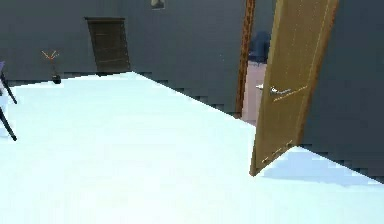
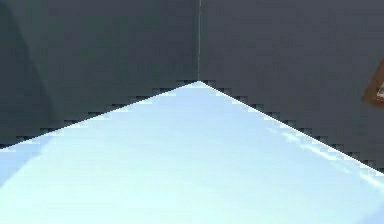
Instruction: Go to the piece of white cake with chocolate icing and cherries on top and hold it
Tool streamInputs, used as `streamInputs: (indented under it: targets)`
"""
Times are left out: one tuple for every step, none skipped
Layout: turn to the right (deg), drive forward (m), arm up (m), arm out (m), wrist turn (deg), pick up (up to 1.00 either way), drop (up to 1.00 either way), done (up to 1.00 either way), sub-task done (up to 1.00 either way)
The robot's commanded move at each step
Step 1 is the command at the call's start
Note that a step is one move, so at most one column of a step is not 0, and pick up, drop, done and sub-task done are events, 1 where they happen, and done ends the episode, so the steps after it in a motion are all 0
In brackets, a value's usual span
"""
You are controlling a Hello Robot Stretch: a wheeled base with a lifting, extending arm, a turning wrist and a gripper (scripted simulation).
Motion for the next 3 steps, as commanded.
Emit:
streamInputs:
  targets:
    - [-6.0,0.00,0.00,0.00,0.0,0.00,0.00,0.00,0.00]
    - [0.0,0.30,0.00,0.00,0.0,0.00,0.00,0.00,0.00]
    - [-30.0,0.00,0.00,0.00,0.0,0.00,0.00,0.00,0.00]
